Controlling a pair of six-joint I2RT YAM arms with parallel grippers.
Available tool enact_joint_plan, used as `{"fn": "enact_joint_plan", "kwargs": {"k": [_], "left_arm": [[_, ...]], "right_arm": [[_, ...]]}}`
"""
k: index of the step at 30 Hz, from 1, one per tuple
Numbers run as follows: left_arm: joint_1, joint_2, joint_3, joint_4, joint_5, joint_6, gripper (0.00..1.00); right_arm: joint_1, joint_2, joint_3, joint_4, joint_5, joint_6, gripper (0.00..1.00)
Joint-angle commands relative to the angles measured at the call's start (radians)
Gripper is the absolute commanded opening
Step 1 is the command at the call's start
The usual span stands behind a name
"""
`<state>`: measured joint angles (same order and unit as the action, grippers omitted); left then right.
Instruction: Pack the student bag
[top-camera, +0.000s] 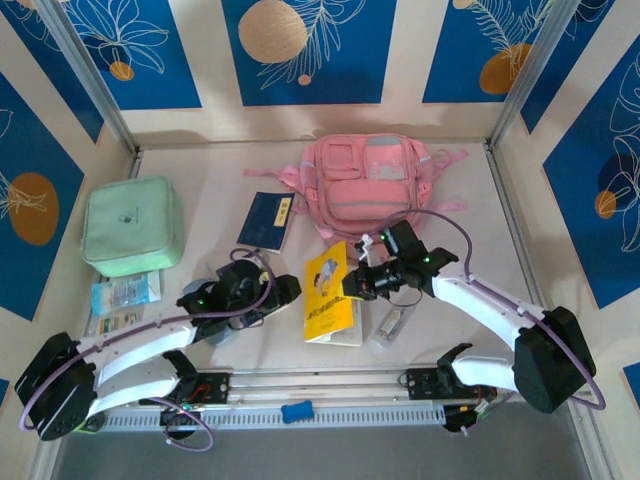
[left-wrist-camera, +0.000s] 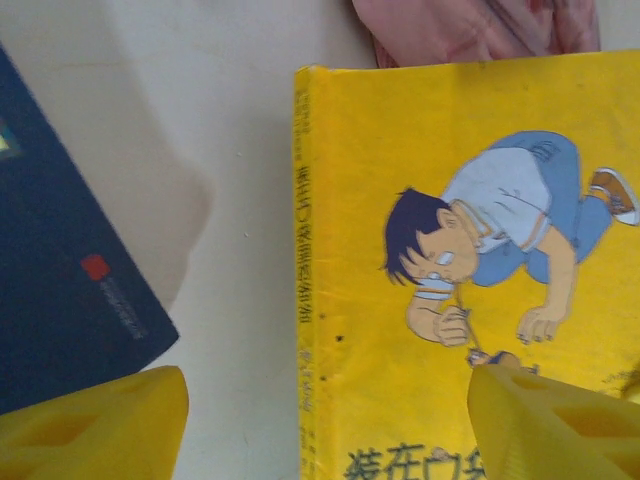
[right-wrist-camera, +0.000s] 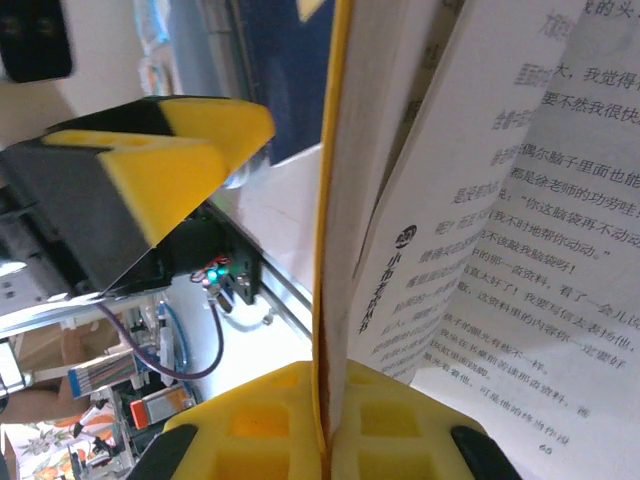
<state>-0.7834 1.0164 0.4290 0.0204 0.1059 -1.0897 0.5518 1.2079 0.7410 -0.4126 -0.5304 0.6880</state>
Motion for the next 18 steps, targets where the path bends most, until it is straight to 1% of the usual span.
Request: {"fn": "enact_joint_plan", "kwargs": {"k": [1, 5, 7, 8, 9, 12, 14, 18], "left_arm": [[0.062, -0.031, -0.054, 0.097, 0.127, -0.027, 0.77], [0.114, -0.030, -0.111, 0.239, 0.206, -0.074, 0.80], [0.123, -0.017, -0.120, 0.267, 0.218, -0.089, 0.83], [0.123, -0.009, -0.131, 0.305, 0.214, -0.100, 0.84], [0.122, 0.002, -0.141, 0.340, 0.215, -0.108, 0.84], [0.122, 0.034, -0.142, 0.393, 0.228, -0.114, 0.84], [0.124, 0.053, -0.146, 0.404, 0.232, -0.120, 0.84], [0.123, 0.070, -0.186, 0.488, 0.215, -0.154, 0.85]], "right_arm": [[-0.006, -0.007, 0.049, 0.067, -0.106, 0.006, 0.00], [-0.006, 0.008, 0.020, 0.205, -0.160, 0.035, 0.00], [-0.018, 0.019, -0.046, 0.351, -0.187, 0.098, 0.00], [-0.025, 0.033, -0.075, 0.442, -0.220, 0.131, 0.00], [-0.023, 0.046, -0.087, 0.496, -0.227, 0.146, 0.00], [-0.007, 0.080, -0.090, 0.529, -0.217, 0.135, 0.00], [-0.004, 0.097, -0.108, 0.597, -0.236, 0.156, 0.00], [0.003, 0.121, -0.125, 0.641, -0.241, 0.153, 0.00]]}}
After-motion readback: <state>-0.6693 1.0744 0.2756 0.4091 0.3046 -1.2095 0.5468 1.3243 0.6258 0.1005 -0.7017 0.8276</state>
